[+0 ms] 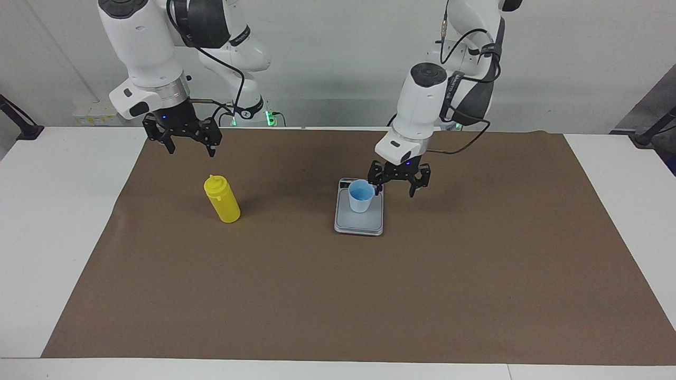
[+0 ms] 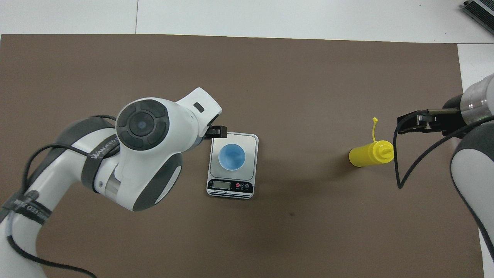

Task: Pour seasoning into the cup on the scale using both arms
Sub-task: 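Open the left gripper and withdraw it from the cup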

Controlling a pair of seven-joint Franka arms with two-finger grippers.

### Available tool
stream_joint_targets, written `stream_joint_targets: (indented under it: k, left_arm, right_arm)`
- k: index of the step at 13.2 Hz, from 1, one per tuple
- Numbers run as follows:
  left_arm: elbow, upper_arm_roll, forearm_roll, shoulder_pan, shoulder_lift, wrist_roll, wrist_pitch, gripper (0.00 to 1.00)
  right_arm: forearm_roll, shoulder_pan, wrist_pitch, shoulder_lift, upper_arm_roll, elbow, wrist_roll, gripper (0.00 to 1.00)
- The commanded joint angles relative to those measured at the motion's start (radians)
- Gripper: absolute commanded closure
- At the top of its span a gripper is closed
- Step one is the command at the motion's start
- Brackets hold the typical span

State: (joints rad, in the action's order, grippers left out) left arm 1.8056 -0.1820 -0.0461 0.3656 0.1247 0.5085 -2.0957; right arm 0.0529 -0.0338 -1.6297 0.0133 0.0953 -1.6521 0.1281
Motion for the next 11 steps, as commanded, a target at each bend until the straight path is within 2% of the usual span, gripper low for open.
stream_joint_targets:
  k: [1, 4, 8, 11]
  left_arm:
    - [-0.052, -0.007, -0.024, -0.059, -0.033, -0.022, 0.103, 0.0]
    - [-0.057, -0.005, -0.021, -0.161, -0.095, -0.19, 0.186, 0.0]
    - [-0.069, -0.002, -0.012, -0.286, -0.138, -0.437, 0.285, 0.0]
    - [-0.118, -0.002, -0.011, -0.372, -0.139, -0.579, 0.356, 0.0]
  right_arm:
    - [-0.016, -0.012, -0.012, 0.025, 0.003, -0.031, -0.013, 0.0]
    - [-0.016, -0.021, 0.007, 0.027, 0.0, -0.031, -0.013, 0.0]
    - [-0.018, -0.026, 0.019, 0.027, 0.0, -0.031, 0.001, 0.0]
    - [-0.066, -0.072, -0.019, 0.02, -0.002, -0.035, 0.197, 0.0]
